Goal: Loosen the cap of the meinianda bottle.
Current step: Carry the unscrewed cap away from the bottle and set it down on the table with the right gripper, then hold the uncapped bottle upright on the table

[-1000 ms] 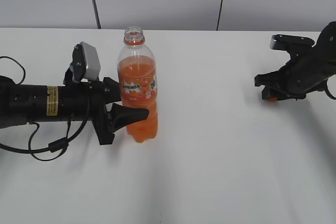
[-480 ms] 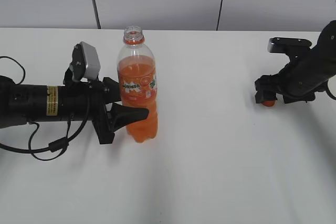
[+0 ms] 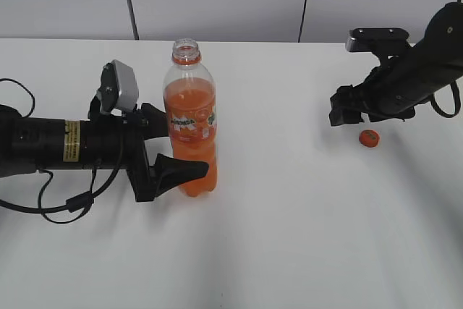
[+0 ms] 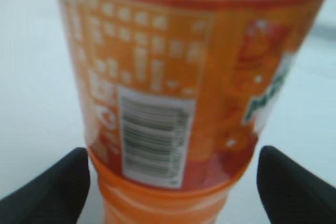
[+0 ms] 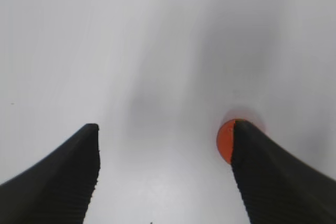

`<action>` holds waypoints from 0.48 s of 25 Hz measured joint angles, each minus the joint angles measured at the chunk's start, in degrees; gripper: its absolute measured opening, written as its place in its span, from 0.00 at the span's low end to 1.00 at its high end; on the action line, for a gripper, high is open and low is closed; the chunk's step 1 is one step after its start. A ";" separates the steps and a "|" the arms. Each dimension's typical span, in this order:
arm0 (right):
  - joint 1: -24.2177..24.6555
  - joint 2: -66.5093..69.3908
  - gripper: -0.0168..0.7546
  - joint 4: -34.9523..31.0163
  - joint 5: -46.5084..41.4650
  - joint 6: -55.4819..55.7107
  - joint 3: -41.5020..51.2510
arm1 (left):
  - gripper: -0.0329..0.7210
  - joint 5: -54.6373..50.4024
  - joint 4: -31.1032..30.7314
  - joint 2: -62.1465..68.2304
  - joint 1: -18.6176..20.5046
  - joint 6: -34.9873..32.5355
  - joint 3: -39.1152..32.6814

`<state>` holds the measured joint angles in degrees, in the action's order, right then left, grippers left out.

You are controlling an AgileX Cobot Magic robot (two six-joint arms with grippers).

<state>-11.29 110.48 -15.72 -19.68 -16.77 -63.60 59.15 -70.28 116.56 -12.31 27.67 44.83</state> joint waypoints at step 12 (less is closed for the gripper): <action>-0.54 -9.32 0.77 1.17 -2.97 -0.75 0.06 | 0.82 0.76 -15.77 -3.24 11.21 5.70 0.00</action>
<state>-11.83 101.15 -14.55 -22.65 -17.53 -63.54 59.91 -86.04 113.32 -1.10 33.37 44.83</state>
